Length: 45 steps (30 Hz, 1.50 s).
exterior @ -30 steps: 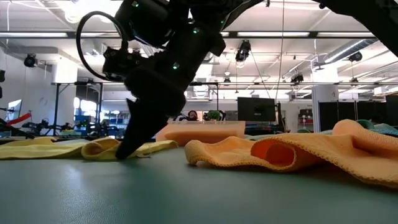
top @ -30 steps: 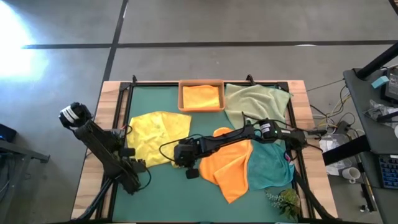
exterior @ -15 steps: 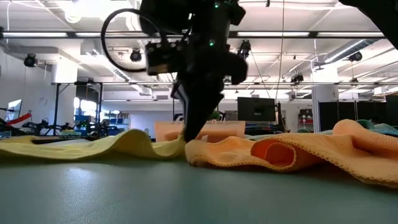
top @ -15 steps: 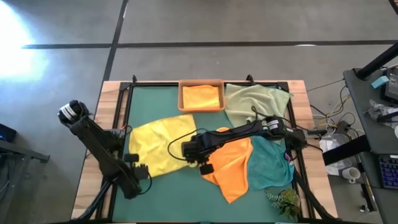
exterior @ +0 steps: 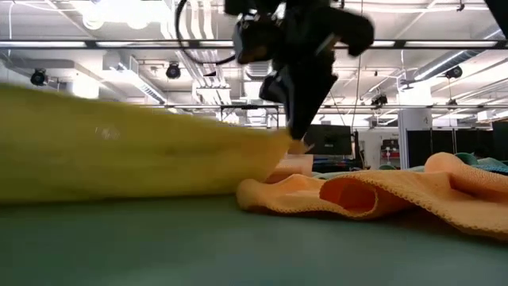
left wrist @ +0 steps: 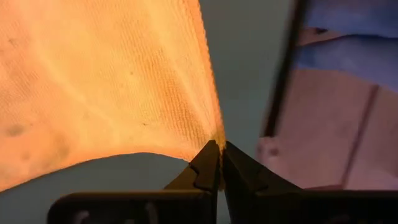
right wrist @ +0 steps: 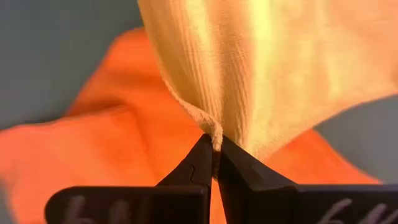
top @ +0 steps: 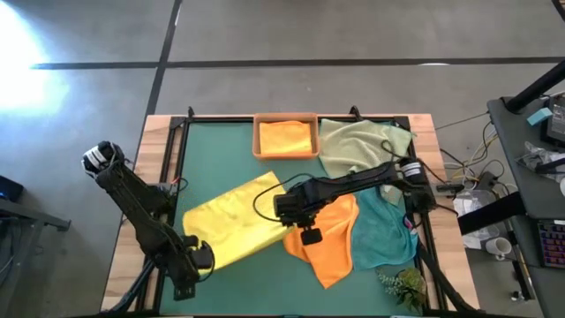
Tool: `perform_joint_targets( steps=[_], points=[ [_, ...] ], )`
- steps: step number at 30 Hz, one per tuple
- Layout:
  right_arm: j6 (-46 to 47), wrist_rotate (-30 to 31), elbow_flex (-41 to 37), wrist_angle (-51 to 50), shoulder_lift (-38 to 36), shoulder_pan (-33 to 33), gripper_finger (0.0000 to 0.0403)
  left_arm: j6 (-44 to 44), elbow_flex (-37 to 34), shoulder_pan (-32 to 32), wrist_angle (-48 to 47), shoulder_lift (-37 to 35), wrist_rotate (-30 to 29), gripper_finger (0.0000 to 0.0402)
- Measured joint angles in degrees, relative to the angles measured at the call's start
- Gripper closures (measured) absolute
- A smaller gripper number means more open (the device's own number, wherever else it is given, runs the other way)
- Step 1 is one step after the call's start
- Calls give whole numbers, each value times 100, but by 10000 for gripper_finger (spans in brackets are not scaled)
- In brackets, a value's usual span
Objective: Fold microfiber towels
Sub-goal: Fold the yellow towel
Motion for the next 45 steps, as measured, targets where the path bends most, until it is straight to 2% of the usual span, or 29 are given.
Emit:
perform_joint_targets(
  steps=[7, 13, 18, 26, 35, 45],
  points=[
    [305, -22, -186, 719, -451, -39, 394, 6, 75, 27, -240, -7, -117, 401],
    [763, 155, -251, 1620, -277, -389, 394, -240, -160, 218, -1445, 2, -290, 401],
    [1232, 621, -347, 1654, -147, -663, 394, -318, -403, 468, -1660, -2, -317, 401],
    [1525, 702, -367, 2267, 191, -995, 394, -833, -699, 790, -1680, 0, -338, 401],
    [1632, 1088, -391, 2262, 214, -1104, 394, -1349, -704, 802, -1781, -37, -444, 401],
    [1570, 1361, -332, 2273, 207, -1314, 394, -2100, -704, 802, -2729, -186, -693, 401]
  ],
)
